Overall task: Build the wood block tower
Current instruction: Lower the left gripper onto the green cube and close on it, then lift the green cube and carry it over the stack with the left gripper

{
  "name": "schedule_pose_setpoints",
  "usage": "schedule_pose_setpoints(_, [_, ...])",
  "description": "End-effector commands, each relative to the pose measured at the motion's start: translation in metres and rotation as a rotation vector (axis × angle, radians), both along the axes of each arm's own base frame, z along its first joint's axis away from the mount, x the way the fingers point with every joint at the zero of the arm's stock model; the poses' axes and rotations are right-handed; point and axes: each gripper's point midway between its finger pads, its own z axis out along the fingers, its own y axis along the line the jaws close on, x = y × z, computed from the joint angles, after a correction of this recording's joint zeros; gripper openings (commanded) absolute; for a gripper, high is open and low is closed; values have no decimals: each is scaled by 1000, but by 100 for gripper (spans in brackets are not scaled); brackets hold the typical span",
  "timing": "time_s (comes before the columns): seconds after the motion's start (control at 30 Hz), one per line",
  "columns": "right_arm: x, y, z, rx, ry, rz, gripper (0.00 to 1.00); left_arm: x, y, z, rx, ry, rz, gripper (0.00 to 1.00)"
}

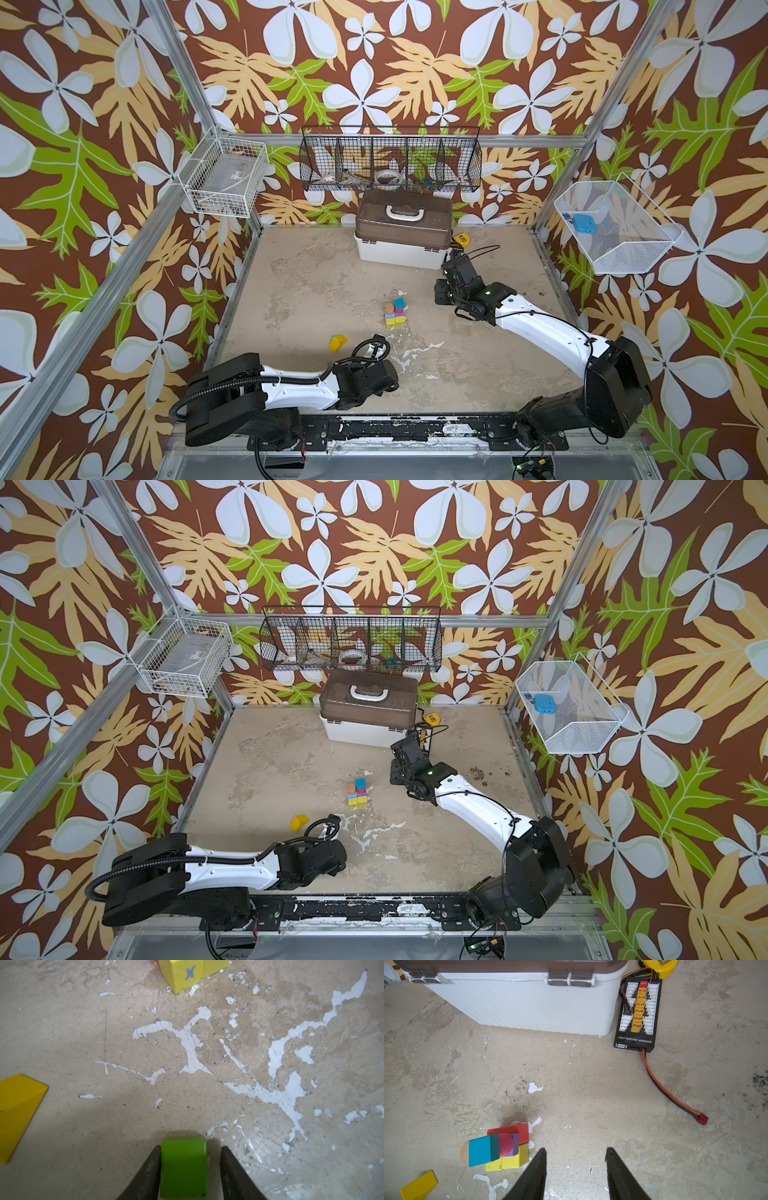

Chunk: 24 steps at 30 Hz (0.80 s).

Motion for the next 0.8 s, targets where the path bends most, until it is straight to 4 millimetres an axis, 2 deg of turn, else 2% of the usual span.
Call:
schedule_pose_setpoints(0.0, [-1, 2, -1, 0, 7, 10, 48, 3, -1, 2, 4, -17, 6, 42])
schedule_pose_setpoints(0.13, [0, 2, -1, -1, 8, 8, 48, 3, -1, 1, 9, -13, 3, 37])
schedule_pose_setpoints(0.23, [0, 2, -1, -2, 7, 7, 48, 2, -1, 1, 6, -9, 2, 29])
schedule_pose_setpoints(0.53, [0, 2, -1, 1, 10, 11, 48, 3, -2, 6, -8, -19, -1, 20])
schedule_pose_setpoints(0.63, [-2, 4, 5, 21, 2, 16, 47, 6, -11, 22, -54, -39, -26, 15])
schedule_pose_setpoints(0.77, [-4, -6, 15, 21, -44, -17, 48, 26, -26, 75, -170, -102, -44, 6])
